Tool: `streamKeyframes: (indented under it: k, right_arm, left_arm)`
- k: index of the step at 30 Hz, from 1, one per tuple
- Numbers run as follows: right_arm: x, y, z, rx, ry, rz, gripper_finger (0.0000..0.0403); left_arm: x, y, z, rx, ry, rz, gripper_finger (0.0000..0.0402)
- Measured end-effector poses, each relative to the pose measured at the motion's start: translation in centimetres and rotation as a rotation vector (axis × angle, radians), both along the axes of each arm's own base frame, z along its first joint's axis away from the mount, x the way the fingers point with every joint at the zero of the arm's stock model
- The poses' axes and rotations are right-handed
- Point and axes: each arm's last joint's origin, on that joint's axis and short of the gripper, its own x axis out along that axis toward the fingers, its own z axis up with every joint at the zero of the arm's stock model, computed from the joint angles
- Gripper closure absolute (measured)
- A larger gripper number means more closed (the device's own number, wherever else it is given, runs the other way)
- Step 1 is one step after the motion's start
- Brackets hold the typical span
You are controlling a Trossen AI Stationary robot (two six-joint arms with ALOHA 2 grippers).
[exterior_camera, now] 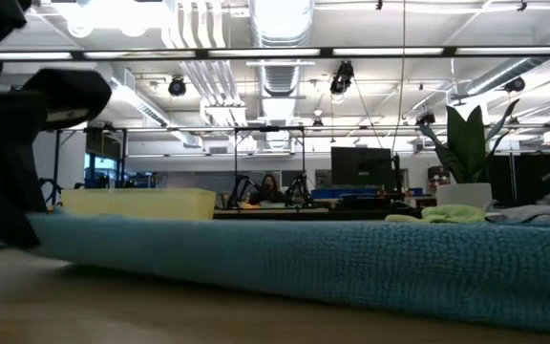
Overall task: Roll microfiber towels into tight, uniform cylinder then place into a basket
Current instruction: Roll the right light blue towel
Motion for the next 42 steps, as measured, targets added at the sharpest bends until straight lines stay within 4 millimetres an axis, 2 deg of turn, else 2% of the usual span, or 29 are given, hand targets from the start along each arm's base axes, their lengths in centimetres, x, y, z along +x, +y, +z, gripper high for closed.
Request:
streamKeyframes:
  k: [5,9,15,21,26,32,42]
  right_arm:
    - [0.2,0.4,0.2,0.022,0.002,0.049,0.0394]
    - [0.3,0.6,0.2,0.047,0.012,0.070,0.0394]
    - [0.2,0.9,0.2,0.049,0.011,0.107,0.0394]
    - [0.3,1.2,0.4,0.066,-0.003,0.135,0.0394]
    - [0.5,1.6,0.6,0.079,-0.023,0.192,0.0394]
    - [0.5,1.8,0.6,0.092,-0.022,0.211,0.0394]
    - [0.4,1.8,0.6,0.089,-0.017,0.221,0.0394]
  left_arm:
    - [-0.2,0.2,1.2,-0.005,-0.029,-0.018,0.0392]
    - [-0.2,0.2,1.3,-0.027,-0.026,-0.011,0.0392]
    - [-0.2,0.2,0.3,-0.084,0.011,0.033,0.0391]
    - [-0.3,1.3,-1.2,-0.248,0.134,0.105,0.0391]
    - [-0.1,1.6,-1.5,-0.251,0.114,0.136,0.0391]
    - [0.1,1.4,-0.8,-0.193,0.073,0.002,0.0391]
    - [-0.6,1.3,0.9,-0.213,0.054,-0.046,0.0391]
